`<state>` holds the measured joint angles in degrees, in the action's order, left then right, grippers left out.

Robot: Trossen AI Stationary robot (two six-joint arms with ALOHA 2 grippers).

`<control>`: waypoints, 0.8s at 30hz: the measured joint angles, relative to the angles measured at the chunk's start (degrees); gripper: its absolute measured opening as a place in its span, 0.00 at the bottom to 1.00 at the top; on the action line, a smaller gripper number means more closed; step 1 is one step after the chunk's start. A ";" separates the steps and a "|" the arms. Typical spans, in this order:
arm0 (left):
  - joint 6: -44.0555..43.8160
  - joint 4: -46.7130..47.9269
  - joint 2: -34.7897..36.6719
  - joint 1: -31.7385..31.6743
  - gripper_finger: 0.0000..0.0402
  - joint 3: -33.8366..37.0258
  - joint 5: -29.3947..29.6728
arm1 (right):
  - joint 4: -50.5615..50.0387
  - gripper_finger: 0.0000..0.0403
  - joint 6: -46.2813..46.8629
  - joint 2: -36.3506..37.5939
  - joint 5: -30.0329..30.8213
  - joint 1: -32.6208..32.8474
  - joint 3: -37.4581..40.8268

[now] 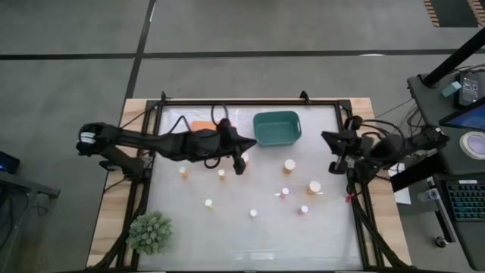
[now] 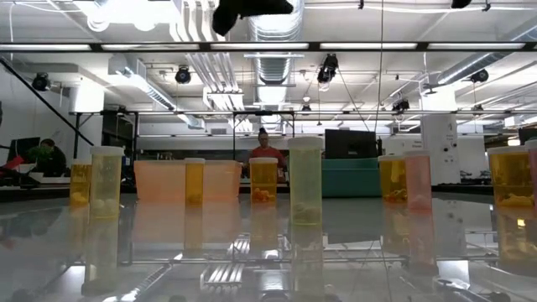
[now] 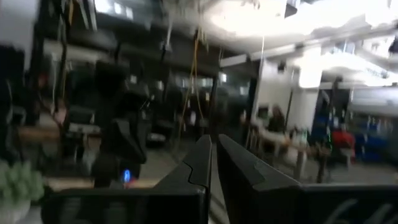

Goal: Pick and place medicine bottles into bin by pill shape (circle, oval)
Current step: Put the top left large orange pill bottle into the orange bin

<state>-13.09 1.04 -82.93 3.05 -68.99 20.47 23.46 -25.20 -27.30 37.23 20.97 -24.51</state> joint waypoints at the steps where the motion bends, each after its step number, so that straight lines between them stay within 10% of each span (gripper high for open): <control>1: -0.31 1.55 -0.71 -0.46 0.00 -0.61 -0.99 | -2.82 0.04 1.10 -0.76 0.36 -0.02 -1.20; 24: 10.98 43.48 -20.53 -4.27 0.01 -21.31 -13.07 | -17.47 0.04 6.72 -1.65 0.44 -0.01 -5.31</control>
<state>-2.11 44.52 -103.46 -1.22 -90.30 7.40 5.99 -18.49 -28.95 37.67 20.97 -29.82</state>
